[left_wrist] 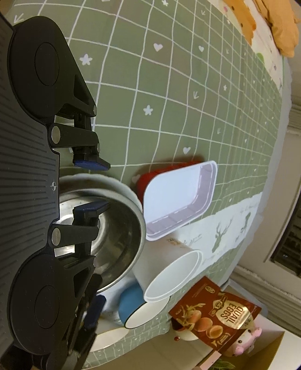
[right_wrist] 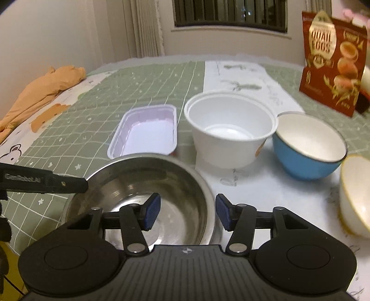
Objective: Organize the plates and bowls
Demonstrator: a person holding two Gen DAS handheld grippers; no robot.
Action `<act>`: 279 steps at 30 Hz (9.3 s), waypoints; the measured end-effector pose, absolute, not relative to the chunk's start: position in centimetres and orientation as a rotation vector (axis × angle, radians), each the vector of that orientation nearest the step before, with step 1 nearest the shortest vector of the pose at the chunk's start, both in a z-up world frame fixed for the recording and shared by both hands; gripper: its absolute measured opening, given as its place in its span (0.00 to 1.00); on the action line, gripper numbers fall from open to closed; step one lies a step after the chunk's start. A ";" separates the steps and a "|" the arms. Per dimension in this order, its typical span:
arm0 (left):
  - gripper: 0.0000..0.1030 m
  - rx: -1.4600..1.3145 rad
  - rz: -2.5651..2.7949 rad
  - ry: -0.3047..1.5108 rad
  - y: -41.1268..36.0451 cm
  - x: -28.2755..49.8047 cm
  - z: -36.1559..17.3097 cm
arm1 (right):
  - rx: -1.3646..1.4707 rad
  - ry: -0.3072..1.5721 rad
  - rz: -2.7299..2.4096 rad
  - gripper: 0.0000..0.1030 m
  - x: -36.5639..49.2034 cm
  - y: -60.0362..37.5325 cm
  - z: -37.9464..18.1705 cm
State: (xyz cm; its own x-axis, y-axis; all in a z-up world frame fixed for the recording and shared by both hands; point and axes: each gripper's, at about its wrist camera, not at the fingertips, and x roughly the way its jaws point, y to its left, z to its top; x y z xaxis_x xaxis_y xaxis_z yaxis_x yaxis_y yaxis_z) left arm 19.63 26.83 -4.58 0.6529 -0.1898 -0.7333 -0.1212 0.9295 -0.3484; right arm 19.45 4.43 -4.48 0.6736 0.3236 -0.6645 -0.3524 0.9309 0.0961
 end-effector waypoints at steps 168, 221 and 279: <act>0.22 -0.218 -0.330 1.049 1.2 27.7 -5.2 | 0.292 1.002 0.404 0.50 24.5 -20.1 -8.7; 0.27 -0.140 -0.300 0.991 -0.4 27.3 -5.5 | 0.214 0.907 0.370 0.51 25.1 -19.2 -9.2; 0.30 -0.217 -0.135 0.961 1.9 38.4 -5.0 | 0.173 1.083 0.429 0.36 41.6 -15.8 -8.6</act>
State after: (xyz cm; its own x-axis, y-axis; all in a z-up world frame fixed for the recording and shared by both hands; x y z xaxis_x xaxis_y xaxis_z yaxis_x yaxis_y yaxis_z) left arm 38.38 1.90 -4.95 0.5664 -0.2099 -0.7969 0.0183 0.9700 -0.2425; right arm 41.56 -15.82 -8.58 0.3969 0.4196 -0.8163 -0.2531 0.9049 0.3421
